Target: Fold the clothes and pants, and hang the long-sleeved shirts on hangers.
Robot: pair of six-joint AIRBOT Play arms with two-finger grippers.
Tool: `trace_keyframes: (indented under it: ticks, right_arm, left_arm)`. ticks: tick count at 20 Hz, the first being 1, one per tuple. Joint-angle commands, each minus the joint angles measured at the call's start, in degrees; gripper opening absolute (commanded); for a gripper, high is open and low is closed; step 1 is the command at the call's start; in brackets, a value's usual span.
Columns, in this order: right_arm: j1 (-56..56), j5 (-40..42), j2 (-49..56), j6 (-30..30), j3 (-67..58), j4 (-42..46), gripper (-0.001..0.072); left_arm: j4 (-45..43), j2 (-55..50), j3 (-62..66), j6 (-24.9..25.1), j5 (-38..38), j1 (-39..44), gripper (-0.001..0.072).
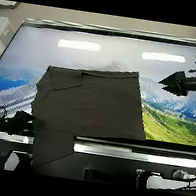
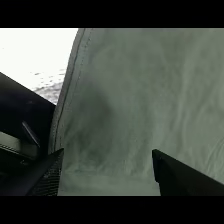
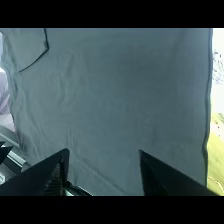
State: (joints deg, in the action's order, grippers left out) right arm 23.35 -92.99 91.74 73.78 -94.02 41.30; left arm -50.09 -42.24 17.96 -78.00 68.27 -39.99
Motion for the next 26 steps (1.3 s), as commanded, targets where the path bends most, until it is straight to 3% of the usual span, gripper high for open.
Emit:
trace_keyframes:
  ticks: [1, 5, 15, 20, 23, 24, 26]
  right_arm:
    - [0.0, 0.0, -1.0, -0.1, 0.2, -0.2, 0.0484]
    - [0.0, 1.0, -1.0, -0.6, 0.2, -0.1, 0.0484]
    - [0.0, 3.1, -1.0, -1.6, 0.2, -0.1, 0.0484]
    - [0.0, 3.1, -1.0, -1.6, 0.2, 0.0, 0.0484]
    - [0.0, 3.1, -1.0, -2.0, 0.2, 2.3, 0.0483]
    - [0.0, 3.4, -1.0, -2.5, 0.5, 3.4, 0.0483]
    - [0.0, 4.4, -0.8, -4.1, 3.4, 5.0, 0.0483]
  left_arm:
    - [-2.6, 0.4, -1.4, -3.8, -1.9, -0.6, 0.0600]
    - [-6.5, 0.4, -1.3, -10.4, -1.6, -0.5, 0.0600]
    - [-5.9, -2.2, -5.7, -10.5, -8.5, 6.3, 0.0600]
    - [-5.5, -4.4, -5.8, -10.5, -7.0, 9.0, 0.0586]
    - [-5.4, -5.0, -5.7, -10.6, -7.3, 9.0, 0.0093]
    - [-5.4, -5.0, -5.5, -10.6, -7.1, 9.0, 0.0027]
    - [-5.4, -5.0, -5.4, -10.5, -6.8, 9.0, 0.0026]
